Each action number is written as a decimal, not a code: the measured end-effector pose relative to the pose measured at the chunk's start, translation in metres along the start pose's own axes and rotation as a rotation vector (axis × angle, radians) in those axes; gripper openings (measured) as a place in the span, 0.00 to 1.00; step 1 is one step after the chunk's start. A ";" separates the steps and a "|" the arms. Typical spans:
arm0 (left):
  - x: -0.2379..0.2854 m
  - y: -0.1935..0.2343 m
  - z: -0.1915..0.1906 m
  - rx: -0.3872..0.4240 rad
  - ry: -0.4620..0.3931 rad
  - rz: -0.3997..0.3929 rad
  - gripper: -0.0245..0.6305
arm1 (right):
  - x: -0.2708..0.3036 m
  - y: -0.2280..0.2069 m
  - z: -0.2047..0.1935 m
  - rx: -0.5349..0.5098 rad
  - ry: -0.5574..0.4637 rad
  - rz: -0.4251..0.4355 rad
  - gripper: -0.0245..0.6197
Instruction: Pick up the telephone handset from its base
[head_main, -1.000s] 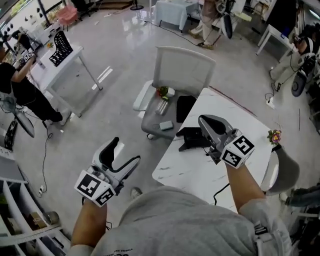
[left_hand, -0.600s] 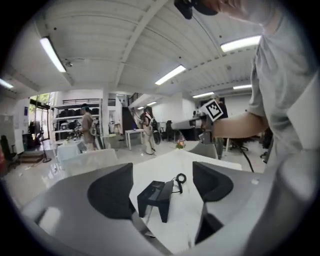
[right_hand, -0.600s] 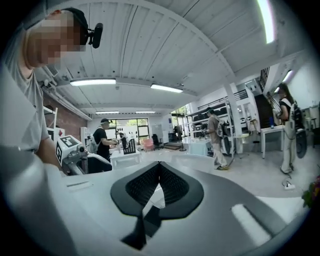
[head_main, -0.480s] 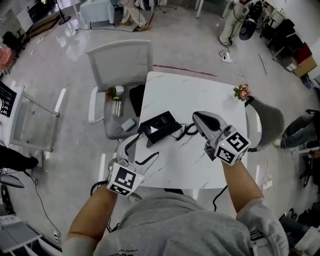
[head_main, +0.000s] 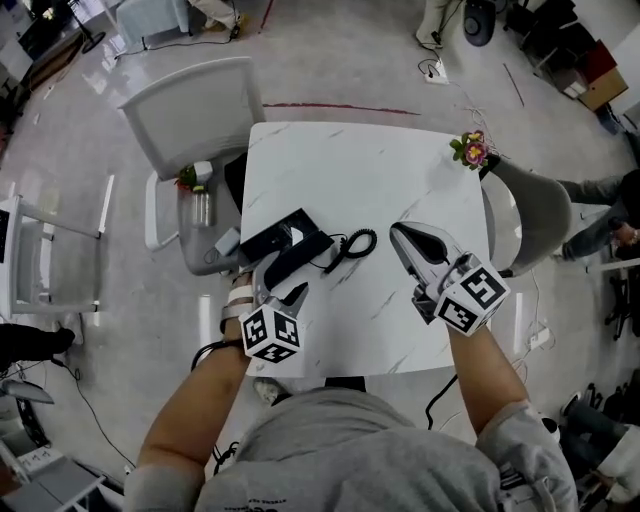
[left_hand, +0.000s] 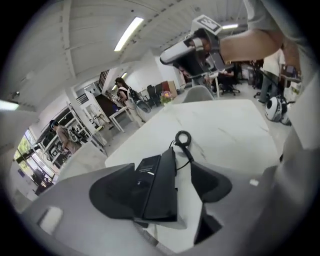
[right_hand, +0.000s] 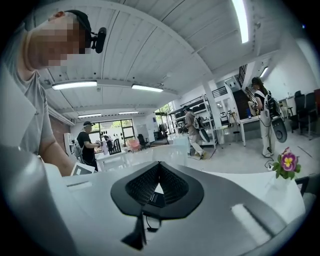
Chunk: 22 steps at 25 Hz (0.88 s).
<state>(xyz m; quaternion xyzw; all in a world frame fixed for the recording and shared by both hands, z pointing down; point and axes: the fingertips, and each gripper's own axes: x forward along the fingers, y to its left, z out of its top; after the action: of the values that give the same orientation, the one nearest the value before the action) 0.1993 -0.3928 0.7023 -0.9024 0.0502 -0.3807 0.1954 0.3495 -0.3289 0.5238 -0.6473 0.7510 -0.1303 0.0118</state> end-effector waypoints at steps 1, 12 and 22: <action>0.005 -0.001 -0.003 0.018 0.026 0.011 0.65 | -0.001 -0.003 -0.003 0.005 0.002 0.000 0.05; 0.045 -0.001 -0.053 0.115 0.255 0.130 0.53 | -0.010 -0.010 -0.030 0.051 0.017 0.006 0.04; 0.035 -0.011 -0.044 0.075 0.261 0.038 0.40 | -0.015 -0.008 -0.022 0.059 0.014 0.002 0.04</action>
<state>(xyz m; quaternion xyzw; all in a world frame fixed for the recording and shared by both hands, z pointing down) 0.1919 -0.4046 0.7578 -0.8363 0.0780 -0.4926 0.2279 0.3550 -0.3116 0.5449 -0.6450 0.7475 -0.1570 0.0255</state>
